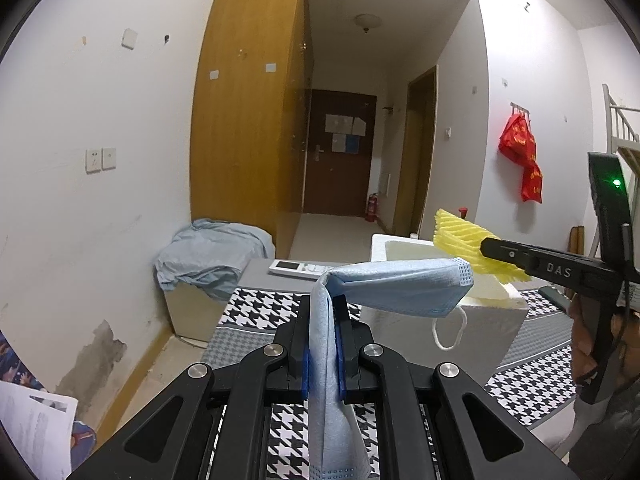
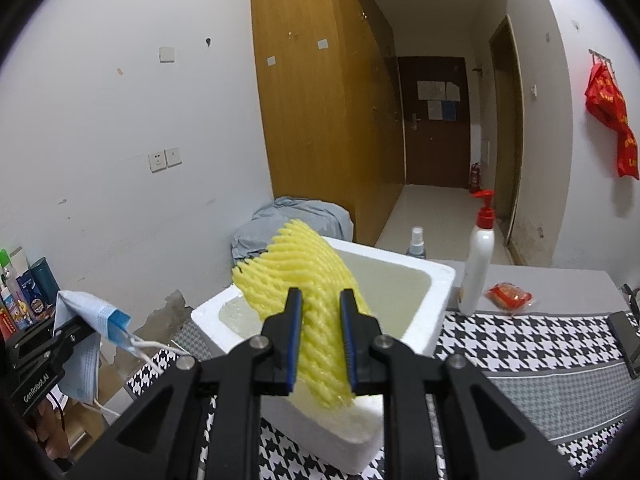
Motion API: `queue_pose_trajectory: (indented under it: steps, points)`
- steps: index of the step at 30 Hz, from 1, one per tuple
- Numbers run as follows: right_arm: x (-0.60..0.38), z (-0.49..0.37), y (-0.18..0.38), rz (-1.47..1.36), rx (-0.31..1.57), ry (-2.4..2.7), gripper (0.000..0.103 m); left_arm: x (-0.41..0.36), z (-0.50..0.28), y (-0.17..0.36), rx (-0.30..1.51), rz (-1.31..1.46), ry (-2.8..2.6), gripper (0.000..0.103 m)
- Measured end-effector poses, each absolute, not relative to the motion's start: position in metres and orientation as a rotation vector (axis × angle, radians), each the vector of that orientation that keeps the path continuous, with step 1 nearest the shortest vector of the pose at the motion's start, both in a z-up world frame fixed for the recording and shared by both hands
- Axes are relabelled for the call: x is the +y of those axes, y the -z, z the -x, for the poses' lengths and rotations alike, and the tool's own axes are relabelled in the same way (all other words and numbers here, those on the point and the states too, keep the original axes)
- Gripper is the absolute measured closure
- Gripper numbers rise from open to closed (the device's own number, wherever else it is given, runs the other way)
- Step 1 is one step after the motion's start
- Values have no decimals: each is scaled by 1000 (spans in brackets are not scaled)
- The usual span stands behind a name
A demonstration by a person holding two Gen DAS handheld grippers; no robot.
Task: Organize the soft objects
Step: 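Lower the mesh sleeve into the foam box and open the right gripper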
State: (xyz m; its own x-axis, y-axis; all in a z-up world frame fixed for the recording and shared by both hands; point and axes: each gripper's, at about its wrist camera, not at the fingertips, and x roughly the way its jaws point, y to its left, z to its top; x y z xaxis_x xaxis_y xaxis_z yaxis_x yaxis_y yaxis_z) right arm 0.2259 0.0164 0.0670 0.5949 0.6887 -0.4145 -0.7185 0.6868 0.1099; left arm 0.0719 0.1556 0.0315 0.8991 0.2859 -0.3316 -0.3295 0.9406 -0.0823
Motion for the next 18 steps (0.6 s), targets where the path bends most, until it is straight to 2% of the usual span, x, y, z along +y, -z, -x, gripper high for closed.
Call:
queue_pose_trajectory:
  steps: [6, 9, 12, 14, 16, 18]
  points:
    - [30, -233, -63, 86, 469, -815, 77, 156, -74, -35, 312, 119, -323, 93]
    - [34, -236, -60, 98, 466, -809, 67, 155, -74, -34, 305, 116, -327, 93]
    - [36, -239, -59, 104, 468, -807, 45, 154, -75, -33, 305, 118, -330, 93]
    - [34, -239, -59, 96, 460, -803, 26, 154, -76, -32, 305, 119, -332, 93]
    - [31, -238, -60, 81, 452, -804, 20, 153, -76, -32, 305, 121, -332, 93]
    - [28, -235, -62, 75, 445, -815, 19, 153, -78, -34, 304, 122, -328, 93]
